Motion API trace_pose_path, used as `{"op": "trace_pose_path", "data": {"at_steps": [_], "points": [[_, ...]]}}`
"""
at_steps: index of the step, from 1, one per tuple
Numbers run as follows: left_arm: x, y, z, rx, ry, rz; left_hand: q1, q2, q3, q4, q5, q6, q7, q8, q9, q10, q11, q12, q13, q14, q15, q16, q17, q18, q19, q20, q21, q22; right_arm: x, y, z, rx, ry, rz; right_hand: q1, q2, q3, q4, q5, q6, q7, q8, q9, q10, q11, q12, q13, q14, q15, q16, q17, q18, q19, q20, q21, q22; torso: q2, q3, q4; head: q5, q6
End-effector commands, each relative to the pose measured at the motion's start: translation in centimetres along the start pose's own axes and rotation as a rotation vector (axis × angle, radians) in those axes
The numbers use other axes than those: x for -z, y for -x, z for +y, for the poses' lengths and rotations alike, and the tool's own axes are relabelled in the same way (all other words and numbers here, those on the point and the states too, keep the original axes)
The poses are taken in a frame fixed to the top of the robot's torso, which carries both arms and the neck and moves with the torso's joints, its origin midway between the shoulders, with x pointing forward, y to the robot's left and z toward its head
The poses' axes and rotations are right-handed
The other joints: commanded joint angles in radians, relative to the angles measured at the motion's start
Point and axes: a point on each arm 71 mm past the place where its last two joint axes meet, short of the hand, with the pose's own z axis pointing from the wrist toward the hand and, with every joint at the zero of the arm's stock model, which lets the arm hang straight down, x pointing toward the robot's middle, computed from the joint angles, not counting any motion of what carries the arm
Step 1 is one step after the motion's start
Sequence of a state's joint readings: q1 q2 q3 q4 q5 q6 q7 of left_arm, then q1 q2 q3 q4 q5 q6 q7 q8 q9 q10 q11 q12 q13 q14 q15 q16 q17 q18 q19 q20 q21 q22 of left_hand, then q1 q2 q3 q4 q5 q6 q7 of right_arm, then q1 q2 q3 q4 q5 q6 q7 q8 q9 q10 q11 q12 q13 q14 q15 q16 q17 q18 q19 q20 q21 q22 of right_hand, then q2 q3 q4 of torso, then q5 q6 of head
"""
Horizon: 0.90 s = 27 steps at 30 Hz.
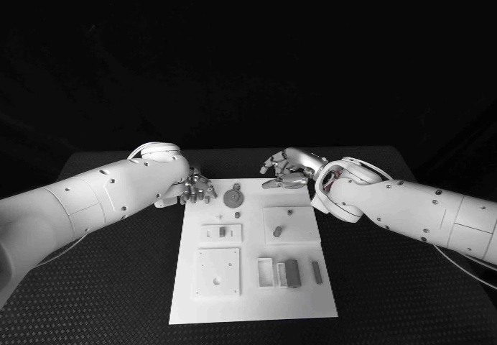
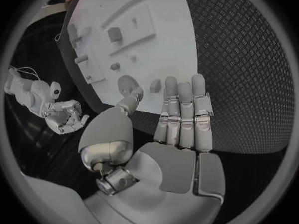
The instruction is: Assemble the parts on the task board
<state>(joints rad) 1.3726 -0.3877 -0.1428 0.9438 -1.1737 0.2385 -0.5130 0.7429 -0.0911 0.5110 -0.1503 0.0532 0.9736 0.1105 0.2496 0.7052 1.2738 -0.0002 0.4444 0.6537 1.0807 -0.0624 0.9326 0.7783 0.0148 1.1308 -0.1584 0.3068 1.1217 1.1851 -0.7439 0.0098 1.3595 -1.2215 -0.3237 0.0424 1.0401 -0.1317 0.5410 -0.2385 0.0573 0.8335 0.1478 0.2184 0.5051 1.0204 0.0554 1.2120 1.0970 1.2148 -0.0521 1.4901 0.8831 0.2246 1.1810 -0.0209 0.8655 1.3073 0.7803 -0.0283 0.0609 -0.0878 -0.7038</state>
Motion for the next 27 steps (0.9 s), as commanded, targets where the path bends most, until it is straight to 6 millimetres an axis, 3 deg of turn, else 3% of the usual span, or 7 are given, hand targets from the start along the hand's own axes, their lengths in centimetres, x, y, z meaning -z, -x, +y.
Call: {"op": "trace_pose_path", "data": {"at_steps": [1, 15, 27], "points": [[-0.03, -0.12, -0.12, 0.000, -0.014, 0.019, 0.004, 0.018, 0.000, -0.009, -0.004, 0.008, -0.002, 0.007, -0.001, -0.006, 0.001, 0.006, 0.000, -0.005, 0.002, 0.006, -0.002, 0.007, 0.000, 0.001, -0.006, 0.002, -0.01, -0.10, 0.09, -0.001, 0.004, 0.012, -0.001, -0.005, -0.002, 0.006, 0.003, -0.015, 0.022, 0.001, -0.002, -0.005, 0.001, 0.000, -0.002, -0.006, -0.001, -0.006, -0.001, 0.037, -0.001, -0.009, -0.004, 0.017, 0.000, 0.0004, 0.0009, -0.001, 0.000], [-0.27, -0.59, -0.23, 0.011, -0.019, 0.024, 0.021, 0.056, -0.005, -0.044, -0.005, 0.018, -0.004, 0.011, -0.003, -0.003, -0.002, 0.008, -0.002, -0.004, 0.002, 0.012, -0.009, 0.006, 0.003, 0.002, -0.011, 0.008, -0.07, -0.14, 0.13, -0.001, 0.005, 0.012, -0.001, -0.005, -0.002, 0.007, 0.003, -0.015, 0.022, 0.001, -0.002, -0.005, 0.001, 0.000, -0.002, -0.006, -0.001, -0.006, -0.001, 0.037, -0.001, -0.009, -0.005, 0.018, 0.000, 0.0006, 0.0000, -0.001, -0.002], [-0.44, -0.78, -0.09, 0.027, -0.024, 0.024, 0.023, 0.066, -0.007, -0.053, -0.005, 0.021, -0.005, 0.012, -0.003, -0.002, -0.002, 0.008, -0.003, -0.004, 0.002, 0.013, -0.012, 0.006, 0.005, 0.002, -0.013, 0.009, -0.06, -0.15, 0.14, -0.002, 0.005, 0.014, -0.001, -0.005, -0.002, 0.007, 0.003, -0.015, 0.022, 0.001, -0.002, -0.006, 0.001, 0.000, -0.003, -0.006, -0.001, -0.006, -0.001, 0.037, -0.001, -0.009, -0.005, 0.018, 0.000, 0.0006, 0.0007, -0.002, -0.003]]}}
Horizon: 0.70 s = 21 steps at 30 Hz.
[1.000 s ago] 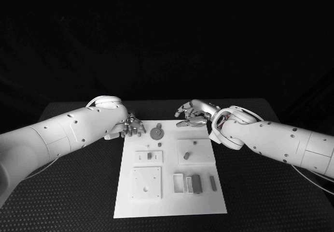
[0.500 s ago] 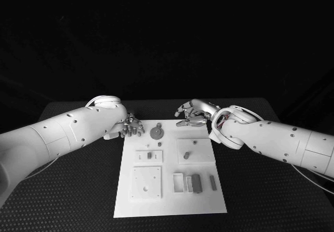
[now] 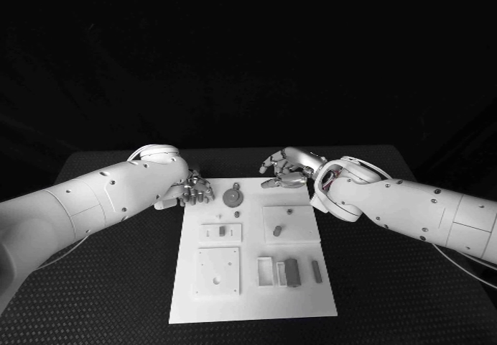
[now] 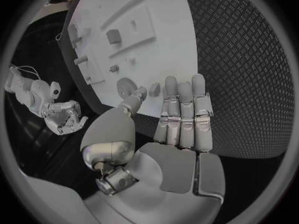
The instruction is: Assemble the parts on the task board
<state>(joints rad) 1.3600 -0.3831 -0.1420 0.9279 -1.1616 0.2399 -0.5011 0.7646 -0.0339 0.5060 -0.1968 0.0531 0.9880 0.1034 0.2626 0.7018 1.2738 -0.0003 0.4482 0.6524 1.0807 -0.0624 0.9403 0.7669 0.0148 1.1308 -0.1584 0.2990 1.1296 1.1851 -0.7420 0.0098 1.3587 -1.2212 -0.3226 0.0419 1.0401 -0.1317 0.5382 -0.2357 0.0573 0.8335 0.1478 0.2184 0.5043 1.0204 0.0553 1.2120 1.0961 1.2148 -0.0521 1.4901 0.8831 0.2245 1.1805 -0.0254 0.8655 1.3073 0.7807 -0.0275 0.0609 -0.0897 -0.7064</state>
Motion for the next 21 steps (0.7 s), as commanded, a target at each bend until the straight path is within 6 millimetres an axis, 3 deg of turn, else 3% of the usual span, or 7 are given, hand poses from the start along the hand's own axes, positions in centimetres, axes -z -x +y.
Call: {"op": "trace_pose_path", "data": {"at_steps": [1, 21], "points": [[-0.04, -0.19, -0.33, 0.013, -0.021, 0.007, 0.003, 0.014, -0.002, -0.009, -0.005, 0.008, 0.002, -0.001, 0.000, -0.002, -0.002, 0.004, -0.002, -0.004, 0.002, 0.006, -0.002, 0.006, 0.005, 0.002, -0.006, 0.002, -0.01, -0.11, 0.09, -0.001, 0.004, 0.013, -0.001, -0.005, 0.001, 0.005, 0.003, -0.015, 0.022, 0.001, -0.001, -0.006, 0.001, 0.000, -0.002, -0.006, -0.001, -0.006, -0.001, 0.037, 0.000, -0.005, -0.005, 0.018, 0.000, -0.0002, 0.0009, -0.001, -0.001], [-0.11, -0.14, -0.06, 0.088, -0.031, 0.016, 0.086, 0.098, 0.028, -0.080, -0.004, 0.011, 0.002, 0.002, -0.002, -0.002, -0.002, 0.002, -0.007, -0.006, 0.004, 0.010, -0.013, 0.005, 0.007, 0.004, -0.013, 0.010, -0.02, -0.16, 0.05, -0.001, 0.002, 0.020, -0.001, -0.005, 0.000, 0.006, 0.003, -0.015, 0.022, 0.001, -0.001, -0.006, 0.001, 0.001, -0.002, -0.006, -0.001, -0.006, -0.001, 0.037, 0.000, -0.005, -0.005, 0.018, 0.000, -0.0009, 0.0008, 0.001, -0.003]]}}
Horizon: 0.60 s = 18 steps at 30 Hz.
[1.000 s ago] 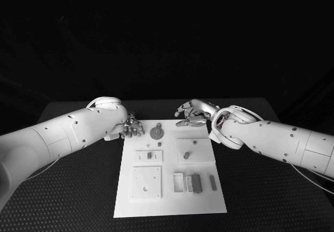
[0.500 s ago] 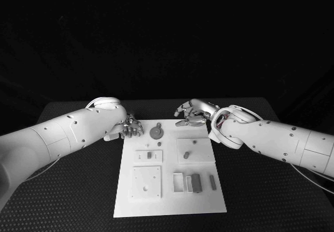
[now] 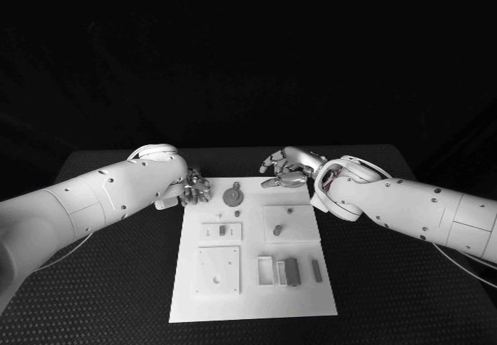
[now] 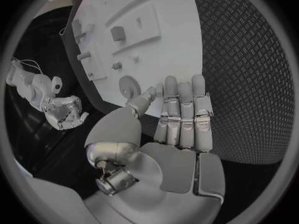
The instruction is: Assemble the parts on the task board
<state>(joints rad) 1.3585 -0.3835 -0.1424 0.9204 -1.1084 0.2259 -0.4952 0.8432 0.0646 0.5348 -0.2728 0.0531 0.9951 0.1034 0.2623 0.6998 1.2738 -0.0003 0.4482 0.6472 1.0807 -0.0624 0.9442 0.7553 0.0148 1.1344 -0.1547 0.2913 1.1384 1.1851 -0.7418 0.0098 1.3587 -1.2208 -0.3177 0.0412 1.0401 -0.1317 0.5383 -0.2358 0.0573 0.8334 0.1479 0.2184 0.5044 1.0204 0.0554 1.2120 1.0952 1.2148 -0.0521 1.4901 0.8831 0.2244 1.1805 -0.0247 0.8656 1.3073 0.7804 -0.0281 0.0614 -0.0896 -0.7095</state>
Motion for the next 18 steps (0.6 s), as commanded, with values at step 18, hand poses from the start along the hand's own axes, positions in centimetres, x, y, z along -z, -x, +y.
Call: {"op": "trace_pose_path", "data": {"at_steps": [18], "points": [[0.4, 0.0, 1.3, 0.134, -0.022, 0.023, 0.066, 0.040, -0.001, -0.017, -0.005, 0.045, -0.013, 0.026, 0.009, 0.020, -0.015, 0.013, 0.001, 0.011, 0.001, 0.023, -0.002, 0.006, 0.020, -0.003, 0.002, 0.015, 0.1, 0.0, -0.2, 0.001, -0.007, 0.018, -0.001, -0.005, 0.000, 0.006, 0.002, -0.014, 0.022, 0.002, -0.001, -0.006, 0.001, 0.002, -0.002, -0.006, -0.001, -0.007, -0.001, 0.037, -0.001, -0.006, -0.006, 0.018, -0.001, -0.0001, 0.0012, 0.002, -0.002]]}}
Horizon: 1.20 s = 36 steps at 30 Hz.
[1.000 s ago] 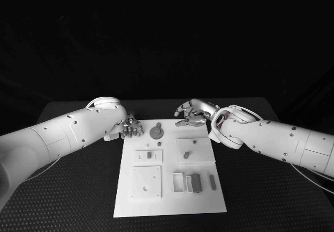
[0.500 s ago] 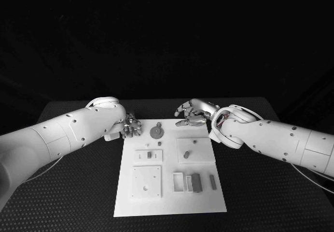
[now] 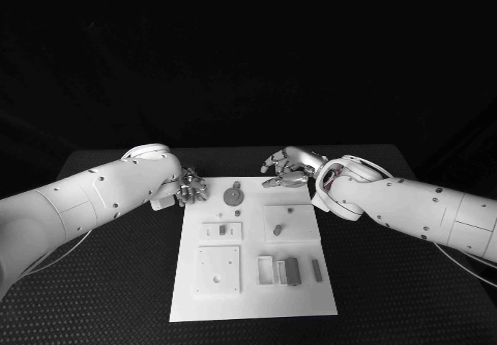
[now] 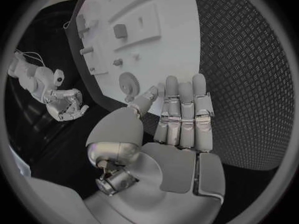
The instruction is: Assemble the parts on the task board
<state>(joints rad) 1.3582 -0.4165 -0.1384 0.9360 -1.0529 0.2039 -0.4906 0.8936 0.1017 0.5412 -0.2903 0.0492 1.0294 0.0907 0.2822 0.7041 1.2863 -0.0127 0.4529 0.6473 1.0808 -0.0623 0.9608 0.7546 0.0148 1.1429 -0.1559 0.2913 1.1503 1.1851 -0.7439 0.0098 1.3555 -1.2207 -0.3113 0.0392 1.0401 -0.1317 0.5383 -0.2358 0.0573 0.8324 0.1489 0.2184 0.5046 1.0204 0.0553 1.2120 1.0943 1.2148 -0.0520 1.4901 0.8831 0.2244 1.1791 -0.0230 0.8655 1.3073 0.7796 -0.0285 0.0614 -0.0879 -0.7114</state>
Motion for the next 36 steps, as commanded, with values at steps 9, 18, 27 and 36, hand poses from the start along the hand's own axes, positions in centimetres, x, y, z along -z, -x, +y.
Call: {"op": "trace_pose_path", "data": {"at_steps": [9, 18, 27, 36], "points": [[2.0, -0.6, 1.3, 0.180, -0.041, 0.060, 0.025, 0.004, -0.016, 0.000, -0.001, 0.029, -0.009, 0.015, 0.007, 0.027, -0.011, 0.019, 0.006, 0.027, -0.006, 0.020, 0.002, 0.010, 0.026, -0.007, 0.010, 0.011, 0.2, 0.1, -0.3, 0.002, -0.007, 0.010, -0.001, -0.006, 0.000, 0.007, 0.002, -0.013, 0.021, 0.002, -0.002, -0.006, 0.001, 0.002, -0.001, -0.006, -0.001, -0.007, -0.001, 0.037, 0.001, -0.007, -0.006, 0.018, -0.003, 0.0001, 0.0046, 0.003, -0.003], [4.4, -1.4, 1.7, 0.234, -0.088, 0.103, 0.032, 0.007, -0.029, 0.001, 0.000, 0.046, -0.017, 0.021, 0.006, 0.042, -0.019, 0.030, 0.011, 0.041, -0.014, 0.034, 0.001, 0.010, 0.041, -0.013, 0.016, 0.023, 0.3, 0.2, -0.4, 0.002, -0.011, 0.010, -0.001, -0.006, -0.001, 0.007, 0.002, -0.013, 0.021, 0.002, -0.002, -0.006, 0.001, 0.002, -0.002, -0.006, -0.001, -0.007, -0.001, 0.037, 0.001, -0.007, -0.006, 0.018, -0.005, -0.0005, 0.0069, 0.008, -0.003], [5.2, -2.8, 1.1, 0.181, -0.101, 0.113, 0.025, 0.006, -0.036, 0.003, 0.000, 0.059, -0.022, 0.025, 0.005, 0.053, -0.024, 0.037, 0.015, 0.049, -0.017, 0.043, 0.001, 0.009, 0.044, -0.016, 0.016, 0.027, 0.3, 0.2, -0.5, 0.000, -0.014, 0.011, -0.002, -0.007, -0.001, 0.008, 0.002, -0.013, 0.021, 0.002, -0.002, -0.006, 0.001, 0.002, -0.002, -0.006, -0.001, -0.007, -0.001, 0.037, 0.001, -0.007, -0.006, 0.018, -0.005, -0.0011, 0.0067, 0.012, -0.008], [4.9, -4.7, 1.1, 0.114, -0.082, 0.125, 0.023, 0.006, -0.038, 0.003, 0.000, 0.067, -0.025, 0.026, 0.003, 0.059, -0.027, 0.041, 0.017, 0.055, -0.019, 0.049, 0.001, 0.009, 0.050, -0.019, 0.018, 0.032, 0.3, 0.2, -0.5, -0.001, -0.013, 0.013, -0.003, -0.007, -0.001, 0.009, 0.003, -0.013, 0.021, 0.002, -0.002, -0.006, 0.001, 0.002, -0.002, -0.007, -0.001, -0.007, -0.001, 0.037, 0.000, -0.007, -0.007, 0.018, -0.003, -0.0012, 0.0050, 0.015, -0.010]]}}
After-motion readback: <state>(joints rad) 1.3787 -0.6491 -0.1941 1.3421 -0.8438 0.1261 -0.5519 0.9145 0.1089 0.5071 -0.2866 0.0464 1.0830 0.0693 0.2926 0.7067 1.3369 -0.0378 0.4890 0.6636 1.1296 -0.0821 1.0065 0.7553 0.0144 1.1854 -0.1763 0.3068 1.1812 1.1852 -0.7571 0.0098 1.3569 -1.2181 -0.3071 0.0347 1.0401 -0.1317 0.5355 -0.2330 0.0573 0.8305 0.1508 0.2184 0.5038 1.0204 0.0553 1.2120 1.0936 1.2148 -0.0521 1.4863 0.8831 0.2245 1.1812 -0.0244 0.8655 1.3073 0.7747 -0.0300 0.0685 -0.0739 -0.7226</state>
